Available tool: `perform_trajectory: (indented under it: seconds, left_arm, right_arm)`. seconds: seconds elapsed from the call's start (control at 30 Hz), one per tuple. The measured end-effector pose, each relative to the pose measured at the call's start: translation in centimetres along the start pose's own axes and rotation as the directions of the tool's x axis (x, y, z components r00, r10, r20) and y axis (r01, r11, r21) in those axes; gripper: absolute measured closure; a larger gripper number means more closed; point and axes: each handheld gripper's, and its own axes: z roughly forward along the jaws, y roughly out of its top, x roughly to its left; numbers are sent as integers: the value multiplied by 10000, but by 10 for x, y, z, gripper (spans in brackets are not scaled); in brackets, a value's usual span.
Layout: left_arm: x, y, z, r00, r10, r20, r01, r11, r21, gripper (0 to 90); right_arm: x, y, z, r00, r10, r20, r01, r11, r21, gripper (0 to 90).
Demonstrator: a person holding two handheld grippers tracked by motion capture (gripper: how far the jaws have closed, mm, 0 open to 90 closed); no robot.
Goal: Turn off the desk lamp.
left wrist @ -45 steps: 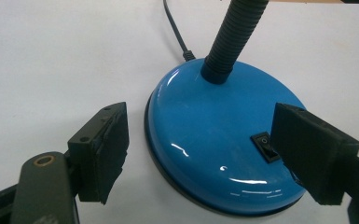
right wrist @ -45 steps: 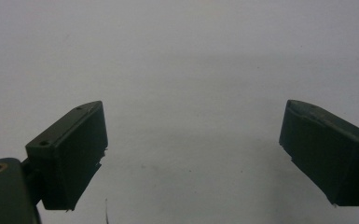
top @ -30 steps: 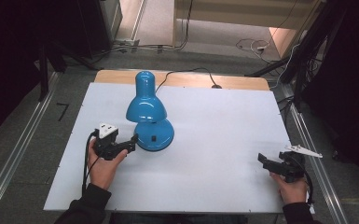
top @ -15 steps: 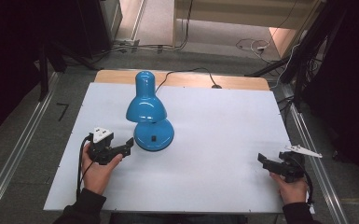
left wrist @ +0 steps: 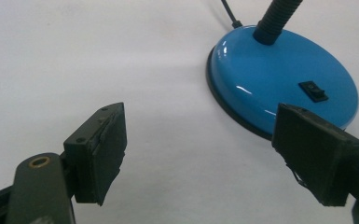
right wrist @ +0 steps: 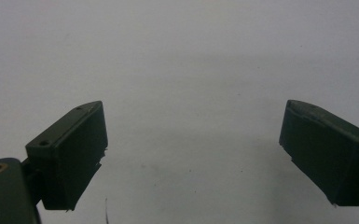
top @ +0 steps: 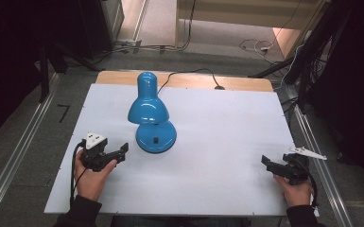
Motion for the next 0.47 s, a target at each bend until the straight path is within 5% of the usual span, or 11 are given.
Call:
perform_trajectory:
  seconds: [0.3, 0.47]
  left_arm:
    - [19, -9, -2, 9971, -145, -743, 164, 9996, 250, 185]
    - [26, -15, 7, 9917, -112, -1280, 218, 9964, 821, 137]
  right_arm:
    - [0, 0, 0, 10000, -8, -8, 8, 10000, -9, 64]
    - [0, 0, 0, 10000, -48, -14, 48, 10000, -50, 64]
